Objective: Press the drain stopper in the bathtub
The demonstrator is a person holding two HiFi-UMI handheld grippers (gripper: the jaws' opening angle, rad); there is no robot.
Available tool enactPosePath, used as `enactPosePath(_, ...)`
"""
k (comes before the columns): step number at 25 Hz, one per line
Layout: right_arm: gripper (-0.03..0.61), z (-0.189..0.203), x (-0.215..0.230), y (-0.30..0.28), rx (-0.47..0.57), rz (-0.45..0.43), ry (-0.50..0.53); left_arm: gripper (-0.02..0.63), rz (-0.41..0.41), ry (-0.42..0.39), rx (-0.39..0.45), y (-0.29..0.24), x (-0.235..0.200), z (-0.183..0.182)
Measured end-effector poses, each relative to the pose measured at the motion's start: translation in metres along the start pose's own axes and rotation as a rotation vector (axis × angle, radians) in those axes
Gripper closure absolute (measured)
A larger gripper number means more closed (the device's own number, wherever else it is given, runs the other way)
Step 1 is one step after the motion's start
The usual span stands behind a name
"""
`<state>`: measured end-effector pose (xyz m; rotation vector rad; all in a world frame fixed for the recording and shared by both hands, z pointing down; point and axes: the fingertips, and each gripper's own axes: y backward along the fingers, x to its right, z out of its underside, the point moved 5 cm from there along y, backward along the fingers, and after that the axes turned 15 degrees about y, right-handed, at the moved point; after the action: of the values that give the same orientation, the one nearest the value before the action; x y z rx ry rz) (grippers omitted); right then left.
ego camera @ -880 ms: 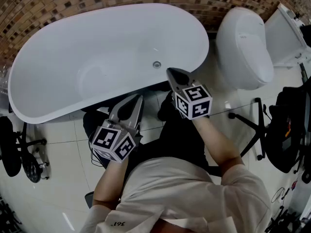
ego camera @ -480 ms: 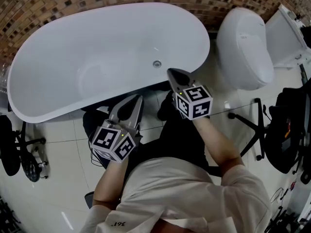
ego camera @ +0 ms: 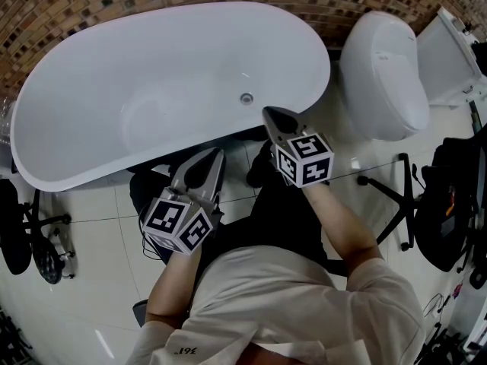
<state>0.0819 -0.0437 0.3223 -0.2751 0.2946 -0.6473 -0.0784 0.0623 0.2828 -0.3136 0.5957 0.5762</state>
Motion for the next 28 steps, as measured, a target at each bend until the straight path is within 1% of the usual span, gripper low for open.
enactPosePath(6,0.563,0.003,-0.001,-0.001,-0.007,-0.003,0.005,0.609,0.001,0.006,-0.013,-0.001,0.001,0.003)
enactPosePath(9,0.563,0.001,-0.001,0.0,-0.01,-0.008,0.036,0.609,0.005,-0.012,-0.01,-0.003,0.002,0.0)
enactPosePath(14,0.563,-0.017,0.005,0.001,0.001,-0.022,0.078,0.609,0.01,-0.047,-0.016,-0.006,0.006,-0.012)
enactPosePath(19,0.563,-0.04,0.023,-0.002,0.006,-0.031,0.136,0.609,0.027,-0.083,-0.006,-0.014,0.01,-0.025)
enactPosePath(28,0.563,-0.046,0.031,-0.022,-0.03,-0.075,0.182,0.609,0.013,-0.092,-0.025,-0.024,-0.001,-0.036)
